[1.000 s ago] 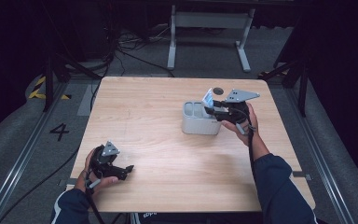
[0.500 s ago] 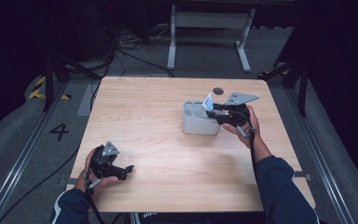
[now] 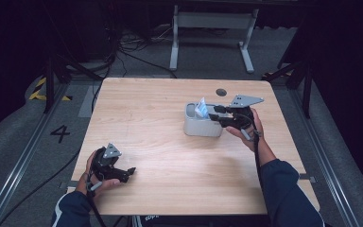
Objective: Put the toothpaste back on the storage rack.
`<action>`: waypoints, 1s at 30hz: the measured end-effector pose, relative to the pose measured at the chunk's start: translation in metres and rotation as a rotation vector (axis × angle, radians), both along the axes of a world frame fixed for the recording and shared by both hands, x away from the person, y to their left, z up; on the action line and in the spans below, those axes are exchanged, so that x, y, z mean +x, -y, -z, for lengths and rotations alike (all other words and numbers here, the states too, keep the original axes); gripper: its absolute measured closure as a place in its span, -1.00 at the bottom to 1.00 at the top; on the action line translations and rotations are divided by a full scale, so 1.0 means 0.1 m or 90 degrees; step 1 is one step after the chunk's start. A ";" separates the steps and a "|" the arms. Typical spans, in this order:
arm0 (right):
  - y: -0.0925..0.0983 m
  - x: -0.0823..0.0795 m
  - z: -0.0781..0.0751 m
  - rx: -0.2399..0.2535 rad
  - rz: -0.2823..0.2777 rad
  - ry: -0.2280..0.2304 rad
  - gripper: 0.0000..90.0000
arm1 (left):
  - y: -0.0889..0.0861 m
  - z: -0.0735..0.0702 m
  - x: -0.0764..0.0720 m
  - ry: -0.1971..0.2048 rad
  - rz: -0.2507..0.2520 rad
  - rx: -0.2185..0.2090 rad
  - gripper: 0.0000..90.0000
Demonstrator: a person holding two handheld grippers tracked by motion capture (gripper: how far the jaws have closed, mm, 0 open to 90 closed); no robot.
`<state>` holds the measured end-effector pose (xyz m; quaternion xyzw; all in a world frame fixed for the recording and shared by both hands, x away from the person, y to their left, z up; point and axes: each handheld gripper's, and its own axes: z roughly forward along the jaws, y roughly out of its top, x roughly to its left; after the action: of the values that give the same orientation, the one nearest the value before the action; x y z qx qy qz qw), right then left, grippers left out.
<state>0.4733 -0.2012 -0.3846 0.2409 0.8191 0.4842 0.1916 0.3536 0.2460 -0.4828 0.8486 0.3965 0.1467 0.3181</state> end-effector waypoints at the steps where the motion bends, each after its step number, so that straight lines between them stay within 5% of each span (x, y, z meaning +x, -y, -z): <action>1: 0.00 0.00 0.00 0.001 0.000 0.000 0.33 | 0.00 0.00 0.00 0.001 -0.002 -0.001 -0.99; 19: 0.17 -0.12 -0.13 -0.003 0.004 0.016 0.18 | 0.00 0.00 0.00 0.001 -0.002 0.000 -0.99; 30: 0.34 -0.30 -0.21 -0.035 0.009 0.024 0.01 | 0.00 0.00 0.00 0.000 -0.003 -0.001 -0.99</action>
<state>0.4430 -0.2350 -0.3639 0.2323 0.8266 0.4645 0.2167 0.3534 0.2458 -0.4828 0.8475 0.3982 0.1472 0.3187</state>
